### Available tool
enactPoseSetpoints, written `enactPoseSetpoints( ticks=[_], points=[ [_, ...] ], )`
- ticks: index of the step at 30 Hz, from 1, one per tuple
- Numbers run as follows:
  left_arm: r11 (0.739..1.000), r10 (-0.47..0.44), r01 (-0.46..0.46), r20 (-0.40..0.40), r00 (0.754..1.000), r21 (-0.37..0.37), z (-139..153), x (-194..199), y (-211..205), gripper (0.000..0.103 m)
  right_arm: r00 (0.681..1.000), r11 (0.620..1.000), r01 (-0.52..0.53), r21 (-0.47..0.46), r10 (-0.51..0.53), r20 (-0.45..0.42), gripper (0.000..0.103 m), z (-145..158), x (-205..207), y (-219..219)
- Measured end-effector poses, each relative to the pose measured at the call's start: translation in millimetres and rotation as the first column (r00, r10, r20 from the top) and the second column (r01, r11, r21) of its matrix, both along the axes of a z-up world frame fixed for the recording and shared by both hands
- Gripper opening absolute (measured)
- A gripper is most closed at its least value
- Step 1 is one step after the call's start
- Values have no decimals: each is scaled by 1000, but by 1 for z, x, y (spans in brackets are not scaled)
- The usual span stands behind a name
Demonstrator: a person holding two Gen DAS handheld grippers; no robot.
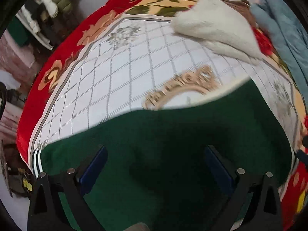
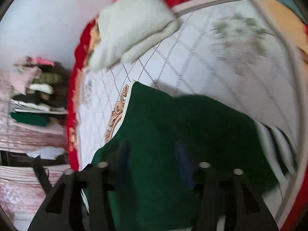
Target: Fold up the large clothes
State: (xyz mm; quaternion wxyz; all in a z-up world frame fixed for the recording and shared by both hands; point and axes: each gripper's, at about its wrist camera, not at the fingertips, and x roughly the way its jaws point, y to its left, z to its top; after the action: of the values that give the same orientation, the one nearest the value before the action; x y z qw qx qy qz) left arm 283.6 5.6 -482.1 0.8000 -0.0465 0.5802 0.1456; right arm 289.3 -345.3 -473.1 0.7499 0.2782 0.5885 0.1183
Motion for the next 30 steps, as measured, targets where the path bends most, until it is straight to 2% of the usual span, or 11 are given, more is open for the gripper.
enactPoseSetpoints(
  ticks=[3, 5, 6, 9, 12, 14, 17, 19, 20, 25, 30],
  points=[
    [999, -45, 46, -50, 998, 16, -12, -14, -30, 103, 991, 988, 126, -86, -130, -40, 72, -3, -51, -62],
    [998, -62, 64, -96, 993, 19, -30, -17, -44, 103, 976, 984, 175, 28, -170, -133, 43, -28, -71, -96],
    [997, -68, 71, -119, 991, 26, -42, -18, -51, 103, 969, 978, 193, 81, -177, -172, 12, -42, -73, -100],
    [995, -74, 84, -173, 982, 49, -70, -18, -62, 103, 971, 977, 211, 44, -204, -126, 7, -70, -64, -108],
    [996, -58, 68, -168, 984, 54, -80, -17, -62, 103, 948, 974, 226, -18, -224, -227, 0, -119, -37, -109],
    [996, -51, 62, -163, 985, 63, -79, -16, -62, 103, 948, 973, 231, -4, -226, -225, 0, -123, -37, -110],
    [995, -49, 63, -164, 985, 80, -76, -17, -63, 103, 966, 982, 187, -6, -185, -178, 19, -97, -47, -111],
    [994, -50, 65, -168, 985, 85, -76, -17, -66, 103, 964, 975, 219, 26, -212, -163, 79, -80, -66, -119],
    [994, -49, 64, -167, 985, 86, -76, -17, -66, 103, 959, 970, 240, 37, -231, -165, 86, -77, -75, -122],
    [997, -27, 39, -168, 985, 68, -80, -18, -62, 103, 936, 931, 287, 225, -223, -271, 87, -120, -99, -118],
    [999, -12, 21, -172, 985, 49, -85, -19, -59, 103, 952, 873, 301, 383, -249, -180, 88, -151, -72, -101]
  ],
)
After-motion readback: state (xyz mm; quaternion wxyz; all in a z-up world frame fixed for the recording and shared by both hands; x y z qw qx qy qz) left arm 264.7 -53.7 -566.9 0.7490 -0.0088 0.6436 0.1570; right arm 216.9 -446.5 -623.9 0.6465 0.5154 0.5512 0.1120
